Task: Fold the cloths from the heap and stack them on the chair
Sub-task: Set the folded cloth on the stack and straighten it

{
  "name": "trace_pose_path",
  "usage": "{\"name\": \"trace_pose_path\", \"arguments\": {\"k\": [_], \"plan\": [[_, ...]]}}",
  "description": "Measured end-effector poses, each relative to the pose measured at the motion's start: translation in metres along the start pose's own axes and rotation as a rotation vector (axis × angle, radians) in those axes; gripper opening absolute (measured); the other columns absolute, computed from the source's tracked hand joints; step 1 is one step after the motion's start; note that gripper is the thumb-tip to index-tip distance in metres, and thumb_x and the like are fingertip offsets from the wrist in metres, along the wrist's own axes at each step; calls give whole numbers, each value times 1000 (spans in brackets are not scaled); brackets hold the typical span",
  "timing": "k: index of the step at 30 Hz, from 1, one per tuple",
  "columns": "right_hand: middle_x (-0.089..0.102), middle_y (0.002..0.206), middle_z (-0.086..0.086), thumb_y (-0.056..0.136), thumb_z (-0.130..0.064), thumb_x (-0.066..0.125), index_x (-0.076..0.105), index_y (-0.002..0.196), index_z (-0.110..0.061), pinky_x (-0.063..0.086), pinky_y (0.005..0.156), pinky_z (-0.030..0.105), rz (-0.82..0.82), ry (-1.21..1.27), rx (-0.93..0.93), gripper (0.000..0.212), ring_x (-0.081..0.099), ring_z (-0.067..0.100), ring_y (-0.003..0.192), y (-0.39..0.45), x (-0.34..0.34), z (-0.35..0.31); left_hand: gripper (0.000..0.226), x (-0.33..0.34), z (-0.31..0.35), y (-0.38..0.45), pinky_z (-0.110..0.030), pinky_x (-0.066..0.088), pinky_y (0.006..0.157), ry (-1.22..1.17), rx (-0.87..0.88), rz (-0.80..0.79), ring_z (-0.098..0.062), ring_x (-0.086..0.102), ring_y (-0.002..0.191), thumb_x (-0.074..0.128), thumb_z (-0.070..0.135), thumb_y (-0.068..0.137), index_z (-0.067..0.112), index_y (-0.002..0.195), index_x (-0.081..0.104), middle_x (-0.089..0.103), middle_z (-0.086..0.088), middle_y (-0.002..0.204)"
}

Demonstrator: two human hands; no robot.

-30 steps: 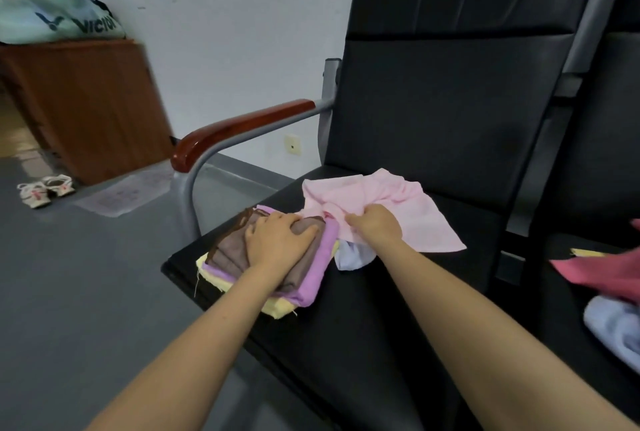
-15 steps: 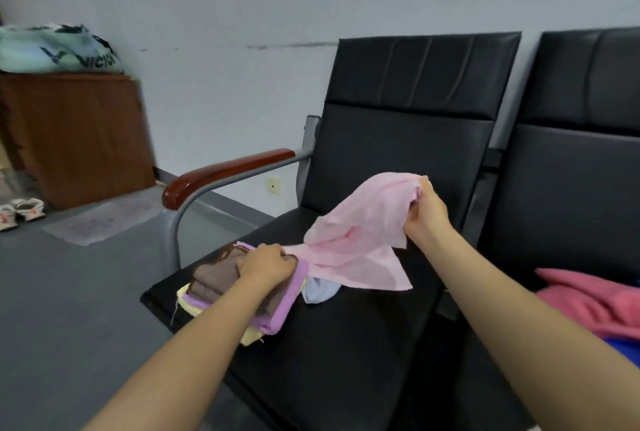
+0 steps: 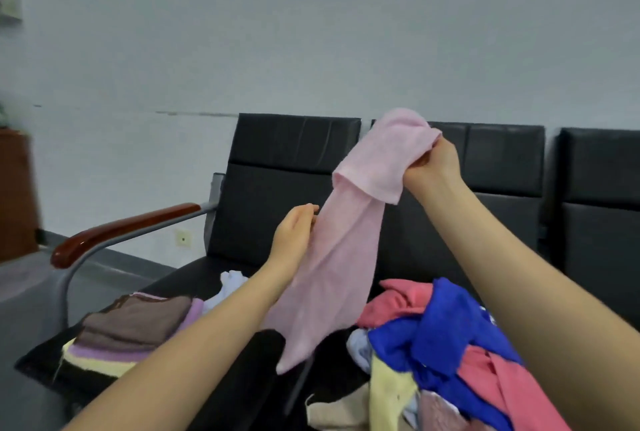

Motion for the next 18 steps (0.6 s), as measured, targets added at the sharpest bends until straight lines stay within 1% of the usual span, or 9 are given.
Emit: {"name": "trace_pose_path", "arguments": {"k": [3, 4, 5, 7, 10, 13, 15, 16, 18], "plan": [[65, 117, 9, 97, -14, 42, 61, 106, -8, 45, 104, 37, -36, -56, -86, 22, 61, 26, 111, -26, -11, -55, 24, 53, 22, -27, -29, 51, 86, -125, 2, -39, -15, 63, 99, 41, 30, 102, 26, 102, 64, 66, 0, 106], [67, 112, 9, 98, -14, 42, 62, 102, -6, 47, 100, 36, -30, -77, -109, 22, 63, 25, 107, -35, -20, -70, 26, 69, 25, -36, -30, 51, 87, -156, -3, -52, -15, 63, 99, 39, 29, 103, 24, 103, 65, 66, -1, 106], [70, 102, 10, 100, -16, 42, 64, 97, -5, 50, 94, 35, -14, -108, -134, 25, 65, 25, 99, -42, -32, -83, 29, 86, 24, -44, -32, 51, 88, -176, -16, -78, -16, 63, 98, 38, 29, 103, 21, 102, 66, 67, -3, 105], [72, 89, 10, 102, -24, 42, 65, 93, -6, 53, 83, 35, 30, -214, -165, 30, 66, 24, 89, -54, -71, -106, 32, 123, 14, -63, -34, 52, 85, -193, -75, -152, -21, 64, 97, 38, 27, 103, 14, 105, 67, 68, -9, 105], [68, 88, 8, 101, -27, 45, 64, 92, -8, 51, 83, 33, 151, -380, -153, 28, 65, 22, 85, -68, -150, -124, 31, 167, -23, -87, -32, 55, 74, -203, -220, -276, -21, 64, 84, 41, 22, 101, 6, 109, 66, 68, -12, 99], [71, 77, 10, 100, -28, 46, 65, 86, -7, 50, 75, 35, 322, -494, -46, 31, 64, 23, 77, -86, -250, -123, 26, 201, -74, -113, -28, 51, 70, -96, -343, -368, -16, 61, 74, 42, 18, 100, 11, 101, 67, 67, -4, 87], [68, 79, 13, 98, -23, 50, 64, 83, -6, 47, 67, 32, 493, -589, -36, 26, 61, 23, 75, -100, -318, -124, 23, 214, -113, -133, -24, 49, 63, -12, -371, -392, -15, 59, 71, 45, 15, 98, 15, 91, 67, 66, -2, 82], [65, 82, 13, 95, -20, 53, 63, 81, -6, 45, 65, 30, 597, -679, -50, 22, 58, 23, 74, -106, -350, -127, 23, 217, -130, -142, -24, 50, 65, 45, -346, -420, -16, 60, 73, 46, 14, 98, 16, 88, 67, 67, -3, 82], [58, 77, 10, 93, -16, 55, 61, 78, -5, 40, 61, 30, 780, -921, -43, 20, 51, 23, 69, -121, -398, -132, 21, 218, -160, -156, -30, 52, 80, 159, -258, -472, -18, 62, 83, 50, 15, 98, 17, 87, 67, 70, -3, 88]]}}
Point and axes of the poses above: each hand's wrist, its own y-axis towards the middle knuckle, its own x-axis out of the palm, z = x × y, the point moved 5 cm from there along y, towards the middle knuckle
